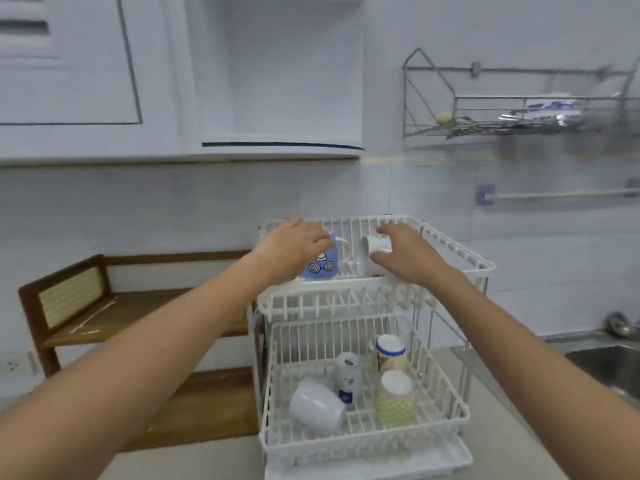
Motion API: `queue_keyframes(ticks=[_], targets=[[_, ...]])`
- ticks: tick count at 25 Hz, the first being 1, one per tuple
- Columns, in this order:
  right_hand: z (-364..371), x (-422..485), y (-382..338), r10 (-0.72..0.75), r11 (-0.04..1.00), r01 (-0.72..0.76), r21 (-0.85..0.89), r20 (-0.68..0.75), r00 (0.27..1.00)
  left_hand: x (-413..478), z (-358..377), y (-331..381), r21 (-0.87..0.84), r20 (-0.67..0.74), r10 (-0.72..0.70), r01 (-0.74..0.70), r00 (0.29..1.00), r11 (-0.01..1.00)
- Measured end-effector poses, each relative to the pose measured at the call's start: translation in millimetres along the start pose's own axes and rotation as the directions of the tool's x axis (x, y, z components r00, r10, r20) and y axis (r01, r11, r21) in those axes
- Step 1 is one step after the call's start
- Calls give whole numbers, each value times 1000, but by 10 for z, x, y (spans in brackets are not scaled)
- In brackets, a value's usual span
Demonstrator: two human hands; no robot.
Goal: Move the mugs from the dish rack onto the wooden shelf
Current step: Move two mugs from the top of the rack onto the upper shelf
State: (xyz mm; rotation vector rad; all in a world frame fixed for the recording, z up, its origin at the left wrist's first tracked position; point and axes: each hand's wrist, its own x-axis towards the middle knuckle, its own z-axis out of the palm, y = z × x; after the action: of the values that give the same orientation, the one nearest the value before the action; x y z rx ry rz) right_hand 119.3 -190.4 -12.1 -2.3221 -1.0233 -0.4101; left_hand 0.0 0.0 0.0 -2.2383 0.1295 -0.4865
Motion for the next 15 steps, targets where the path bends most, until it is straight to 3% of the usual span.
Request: queue_keyframes(ticks=[3, 7, 12, 15], targets=[[21, 398, 260, 31, 967, 41, -251, 275, 961, 382, 179, -36, 250, 283, 168, -241, 944, 938], [203, 754, 407, -38, 941, 189, -279, 468, 883, 652, 422, -63, 382, 381, 253, -400, 889, 833], [386, 894, 387, -28, 921, 196, -336, 444, 895, 810, 611, -55, 427, 358, 274, -417, 893, 802], [357, 903, 392, 54, 934, 71, -349, 335, 941, 780, 663, -111, 402, 290, 235, -340, 928, 850]])
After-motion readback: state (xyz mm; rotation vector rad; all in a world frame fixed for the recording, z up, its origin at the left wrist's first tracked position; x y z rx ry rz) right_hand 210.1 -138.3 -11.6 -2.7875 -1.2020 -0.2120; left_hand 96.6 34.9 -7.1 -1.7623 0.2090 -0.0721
